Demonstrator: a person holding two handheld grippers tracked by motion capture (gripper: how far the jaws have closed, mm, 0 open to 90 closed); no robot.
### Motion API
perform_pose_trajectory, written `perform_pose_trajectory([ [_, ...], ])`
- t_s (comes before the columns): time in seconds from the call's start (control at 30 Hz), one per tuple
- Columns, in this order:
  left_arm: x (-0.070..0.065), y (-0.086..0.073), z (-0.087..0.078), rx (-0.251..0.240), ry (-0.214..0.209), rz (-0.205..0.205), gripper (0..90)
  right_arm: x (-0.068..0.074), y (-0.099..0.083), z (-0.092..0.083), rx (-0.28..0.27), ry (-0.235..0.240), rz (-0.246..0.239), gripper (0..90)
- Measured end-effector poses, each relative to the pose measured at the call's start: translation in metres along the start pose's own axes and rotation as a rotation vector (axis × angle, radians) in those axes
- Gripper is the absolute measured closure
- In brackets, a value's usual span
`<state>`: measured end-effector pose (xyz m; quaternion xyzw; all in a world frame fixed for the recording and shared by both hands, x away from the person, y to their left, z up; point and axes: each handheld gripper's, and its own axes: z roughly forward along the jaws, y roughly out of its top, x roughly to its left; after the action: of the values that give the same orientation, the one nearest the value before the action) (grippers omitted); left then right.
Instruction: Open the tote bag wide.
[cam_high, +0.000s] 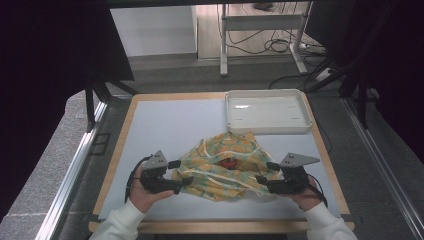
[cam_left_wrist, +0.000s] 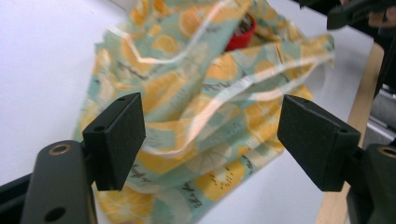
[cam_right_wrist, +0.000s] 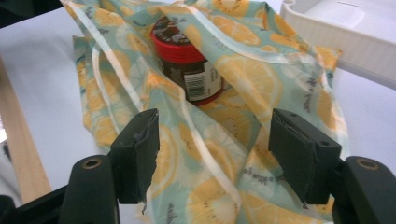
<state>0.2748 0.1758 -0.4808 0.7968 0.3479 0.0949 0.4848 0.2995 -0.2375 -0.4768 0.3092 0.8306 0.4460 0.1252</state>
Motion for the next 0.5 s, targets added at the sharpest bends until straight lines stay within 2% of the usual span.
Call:
perform_pose_trajectory([
  [0.2,0.008,0.009,0.0,-0.003,0.018,-0.021,24.4,-0.001,0.009,0.003,-0.003,-0.008,0.004,33.9],
  [0.3,0.012,0.013,0.0,-0.017,0.013,-0.035,25.1,-0.002,0.014,0.004,-0.005,-0.015,0.005,34.2],
  [0.5,0.017,0.022,0.007,-0.025,0.011,-0.037,26.8,-0.004,0.024,0.01,-0.002,-0.021,0.004,35.3],
])
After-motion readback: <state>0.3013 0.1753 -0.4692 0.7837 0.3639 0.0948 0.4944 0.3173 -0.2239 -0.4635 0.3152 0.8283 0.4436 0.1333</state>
